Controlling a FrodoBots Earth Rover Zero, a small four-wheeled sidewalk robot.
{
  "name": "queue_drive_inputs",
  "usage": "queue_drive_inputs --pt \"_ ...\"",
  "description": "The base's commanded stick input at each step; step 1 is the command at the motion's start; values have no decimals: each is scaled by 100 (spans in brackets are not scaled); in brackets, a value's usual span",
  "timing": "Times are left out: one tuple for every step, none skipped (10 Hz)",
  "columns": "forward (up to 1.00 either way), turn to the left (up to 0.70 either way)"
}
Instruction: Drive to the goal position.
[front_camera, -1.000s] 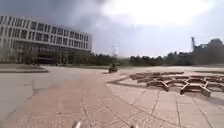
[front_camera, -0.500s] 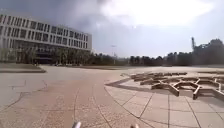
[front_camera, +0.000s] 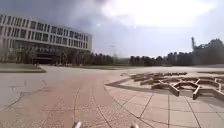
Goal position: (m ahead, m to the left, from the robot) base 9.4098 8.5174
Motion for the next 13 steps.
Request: queue_drive_inputs --pt "0 70" --pt "0 58" --pt "0 14" --pt "12 0" --pt "45 -1" --pt "61 -1" --pt "70 -1" --pt "70 -1" --pt "70 -1" --pt "70 -1" --pt "70 -1" --pt "70 -1" --pt "70 -1"
